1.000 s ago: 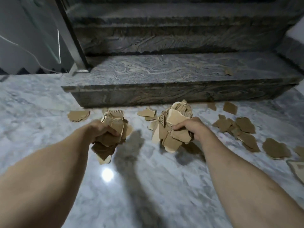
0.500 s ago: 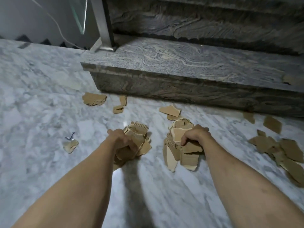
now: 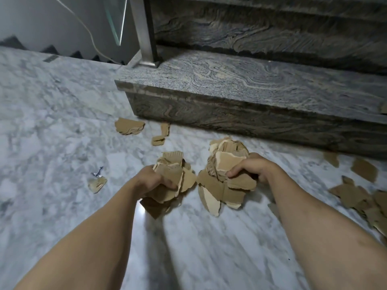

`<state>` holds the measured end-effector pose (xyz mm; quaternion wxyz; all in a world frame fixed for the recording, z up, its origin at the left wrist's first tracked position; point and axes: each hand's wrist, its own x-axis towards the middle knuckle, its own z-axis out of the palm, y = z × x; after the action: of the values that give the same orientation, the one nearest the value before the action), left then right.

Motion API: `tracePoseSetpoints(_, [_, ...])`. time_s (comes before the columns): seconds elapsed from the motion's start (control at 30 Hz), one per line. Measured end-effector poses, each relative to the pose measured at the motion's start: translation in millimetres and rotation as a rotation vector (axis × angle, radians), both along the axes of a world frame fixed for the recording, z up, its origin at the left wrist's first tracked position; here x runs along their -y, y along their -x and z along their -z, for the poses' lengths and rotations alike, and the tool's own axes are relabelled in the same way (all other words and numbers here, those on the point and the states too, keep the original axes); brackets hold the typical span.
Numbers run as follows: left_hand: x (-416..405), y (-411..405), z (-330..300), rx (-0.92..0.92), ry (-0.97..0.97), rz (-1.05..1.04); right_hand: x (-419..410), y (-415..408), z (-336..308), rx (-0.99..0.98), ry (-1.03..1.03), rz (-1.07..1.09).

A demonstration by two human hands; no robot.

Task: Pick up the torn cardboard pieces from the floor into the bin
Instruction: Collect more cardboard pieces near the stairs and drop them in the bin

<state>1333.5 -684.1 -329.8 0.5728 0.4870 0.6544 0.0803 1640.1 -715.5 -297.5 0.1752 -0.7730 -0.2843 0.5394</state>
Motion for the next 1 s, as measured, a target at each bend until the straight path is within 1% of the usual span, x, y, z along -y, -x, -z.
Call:
tracePoseSetpoints(0.1, [-19.9, 2.4, -9.3, 0.045, -0.041, -0.119, -27.1, 0.1, -2.1, -0.023, -0.101, 0.044])
tracePoseSetpoints(0.2, [-52.0, -3.1, -12.4, 0.036, -0.084, -0.207, -58.6, 3.3, 4.1, 0.088, -0.140, -0.005])
tracePoseSetpoints(0.37, [-105.4, -14.1, -1.2, -0.062, -0.131, -0.181, -96.7, 5.6, 43.7, 0.236, 0.018, -0.176])
tracePoseSetpoints(0.47, [-120.9, -21.2, 7.3, -0.118, -0.067, -0.143, -104.7, 11.3, 40.7, 0.487, 0.124, -0.289])
tracePoseSetpoints(0.53, [-127.8, -23.9, 11.3, -0.153, -0.035, -0.143, -109.8, 11.0, 40.3, 0.577, 0.129, -0.290])
tracePoseSetpoints(0.6, [-133.6, -25.1, 11.7, -0.203, -0.041, -0.130, -113.9, 10.6, 40.9, 0.543, 0.109, -0.286])
tracePoseSetpoints(0.67, [-135.1, -27.3, 9.7, -0.217, -0.047, -0.119, -115.2, 11.5, 43.9, 0.497, 0.070, -0.234])
tracePoseSetpoints(0.83, [-127.2, -28.9, 7.2, -0.094, -0.069, -0.169, -106.3, 17.3, 43.2, 0.463, 0.023, -0.123])
tracePoseSetpoints(1.0, [-100.7, -17.4, -0.4, 0.001, 0.023, -0.158, -88.9, 21.4, 30.7, 0.405, -0.089, -0.076])
